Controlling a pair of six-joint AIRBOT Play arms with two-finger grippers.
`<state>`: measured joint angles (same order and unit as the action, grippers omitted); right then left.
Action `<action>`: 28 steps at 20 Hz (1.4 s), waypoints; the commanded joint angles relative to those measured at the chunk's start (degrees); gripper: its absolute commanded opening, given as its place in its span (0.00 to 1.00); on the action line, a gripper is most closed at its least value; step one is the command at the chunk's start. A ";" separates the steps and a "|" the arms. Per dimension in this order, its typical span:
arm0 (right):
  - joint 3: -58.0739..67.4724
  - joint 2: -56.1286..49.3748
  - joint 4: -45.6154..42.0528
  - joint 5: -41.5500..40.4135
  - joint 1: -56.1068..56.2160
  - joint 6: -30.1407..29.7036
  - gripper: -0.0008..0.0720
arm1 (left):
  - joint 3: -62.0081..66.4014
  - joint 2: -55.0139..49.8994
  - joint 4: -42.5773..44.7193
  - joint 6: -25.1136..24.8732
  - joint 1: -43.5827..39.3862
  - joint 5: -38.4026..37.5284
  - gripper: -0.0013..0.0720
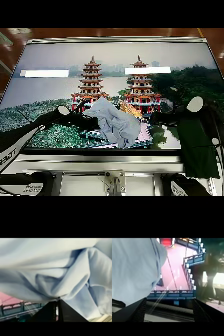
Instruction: Fold the shirts.
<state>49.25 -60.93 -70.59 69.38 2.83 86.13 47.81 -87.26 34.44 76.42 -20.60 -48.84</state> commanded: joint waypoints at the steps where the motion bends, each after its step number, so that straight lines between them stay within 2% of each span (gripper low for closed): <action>1: -9.29 0.02 10.19 -10.88 0.07 0.72 0.95 | 0.07 2.29 -0.35 -0.37 -0.07 0.24 0.08; 3: -13.73 0.02 14.62 -16.37 0.07 0.68 0.95 | 0.07 4.20 -0.15 -0.37 -0.07 0.24 0.08; 6: -15.34 -0.72 17.03 -18.71 0.15 0.35 0.95 | 0.07 6.62 -0.13 -0.35 -0.07 0.26 0.08; 11: -15.34 -9.18 27.80 -21.20 5.92 -6.75 0.95 | 0.07 9.46 -0.13 -0.35 -0.07 0.26 0.08; 13: -15.32 -12.22 31.76 -24.37 7.96 -7.48 0.95 | 0.07 10.32 -0.13 -0.35 -0.07 0.26 0.08; 14: -15.32 -12.83 33.29 -25.68 8.41 -7.93 0.73 | 0.07 10.78 -0.13 -0.35 -0.07 0.28 0.08; 15: -15.26 -12.74 34.16 -26.47 8.39 -8.55 0.27 | 0.07 11.30 -0.13 -0.37 -0.07 0.42 0.08; 16: -14.64 -12.63 34.27 -26.43 8.15 -8.92 0.11 | 0.09 11.89 -0.11 -0.37 0.00 0.52 0.08; 20: -7.37 -9.73 31.23 -22.05 7.93 -15.78 0.09 | 1.57 15.61 0.28 -2.47 1.90 0.87 0.08; 24: 6.47 -1.01 19.87 -19.02 7.93 -15.69 0.09 | 10.25 23.93 0.28 -2.51 7.72 0.87 0.08; 28: 23.93 8.11 12.90 -19.37 7.93 -13.60 0.09 | 26.49 33.99 0.81 -2.51 13.27 2.86 0.08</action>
<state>62.15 -58.46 -51.33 49.69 10.70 71.33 64.86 -59.42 34.83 74.08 -10.81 -47.79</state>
